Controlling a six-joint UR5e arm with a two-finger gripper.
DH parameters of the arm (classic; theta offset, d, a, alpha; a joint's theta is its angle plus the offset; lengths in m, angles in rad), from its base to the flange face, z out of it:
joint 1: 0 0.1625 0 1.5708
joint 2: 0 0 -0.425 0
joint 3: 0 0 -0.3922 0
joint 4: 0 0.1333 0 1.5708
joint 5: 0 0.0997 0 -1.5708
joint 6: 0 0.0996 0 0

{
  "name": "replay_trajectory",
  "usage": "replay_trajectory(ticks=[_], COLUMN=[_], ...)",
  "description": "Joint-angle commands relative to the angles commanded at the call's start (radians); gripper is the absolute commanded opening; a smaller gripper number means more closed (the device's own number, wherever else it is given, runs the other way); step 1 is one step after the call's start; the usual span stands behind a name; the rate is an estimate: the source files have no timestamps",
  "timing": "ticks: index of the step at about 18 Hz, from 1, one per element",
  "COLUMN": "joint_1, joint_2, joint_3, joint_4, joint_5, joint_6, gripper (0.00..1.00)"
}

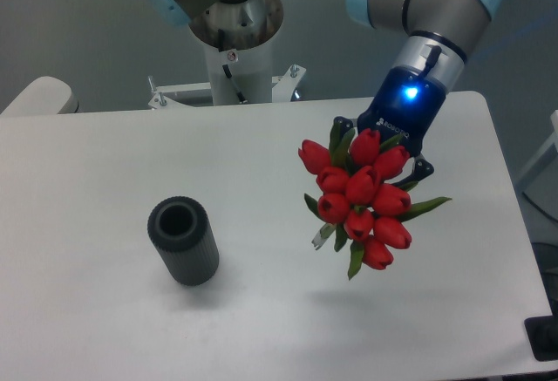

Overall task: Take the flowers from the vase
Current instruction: 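Carry the tulip bunch up and away from the grey vase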

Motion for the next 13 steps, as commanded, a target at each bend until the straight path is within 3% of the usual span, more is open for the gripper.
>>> replay_trajectory(ticks=[2, 13], joint_1=[0.003, 0.003], joint_2=[-0.005, -0.012], joint_3=[0.021, 0.006], joint_4=[-0.006, -0.003], joint_5=[0.017, 0.028], joint_6=[0.008, 0.052], gripper=[0.31, 0.31])
